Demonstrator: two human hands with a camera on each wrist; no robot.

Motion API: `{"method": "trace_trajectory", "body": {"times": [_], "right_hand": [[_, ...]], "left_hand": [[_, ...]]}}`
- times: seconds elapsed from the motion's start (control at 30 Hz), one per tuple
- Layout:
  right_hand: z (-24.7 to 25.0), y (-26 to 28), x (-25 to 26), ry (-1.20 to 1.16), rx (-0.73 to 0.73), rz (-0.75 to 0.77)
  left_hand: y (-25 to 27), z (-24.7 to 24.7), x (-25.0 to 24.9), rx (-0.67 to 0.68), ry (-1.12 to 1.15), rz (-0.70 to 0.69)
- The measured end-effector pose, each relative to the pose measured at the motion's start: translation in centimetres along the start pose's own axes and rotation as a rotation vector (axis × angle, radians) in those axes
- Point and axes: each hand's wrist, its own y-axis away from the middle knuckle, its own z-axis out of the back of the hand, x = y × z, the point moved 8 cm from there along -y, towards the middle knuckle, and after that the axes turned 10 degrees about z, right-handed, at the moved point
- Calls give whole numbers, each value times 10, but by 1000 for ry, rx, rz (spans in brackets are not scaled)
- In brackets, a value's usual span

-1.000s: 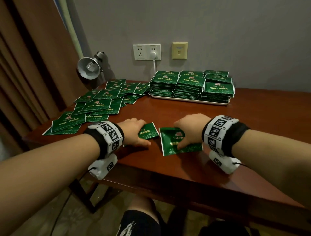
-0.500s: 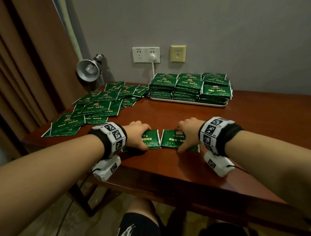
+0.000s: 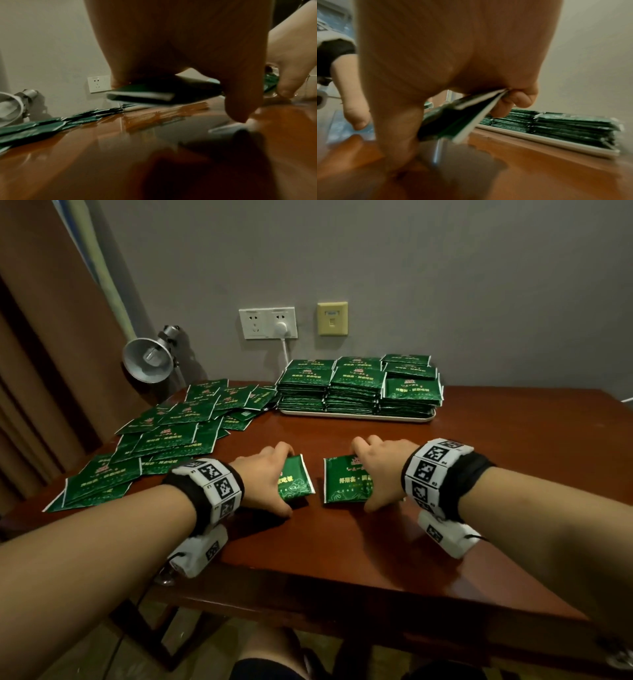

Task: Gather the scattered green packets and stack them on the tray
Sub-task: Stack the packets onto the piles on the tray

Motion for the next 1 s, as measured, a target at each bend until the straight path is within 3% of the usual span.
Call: {"method": "trace_trajectory", "body": {"times": [0.23,0.63,0.83,1.0], "right_hand": [[21,13,-74,28,-126,-93],[84,-11,-293,-186,-268,-444],[84,-80,-334,-292,-258,-429],[78,-128,-339,-292,-246,-365]], "left_hand": [[-44,55,-50,-153,-62,-75],[-168,122,-186,-308,-103,-353],[-225,127,-243,-310,-147,-432],[-249,121,-245,-305,-144,-425]]}}
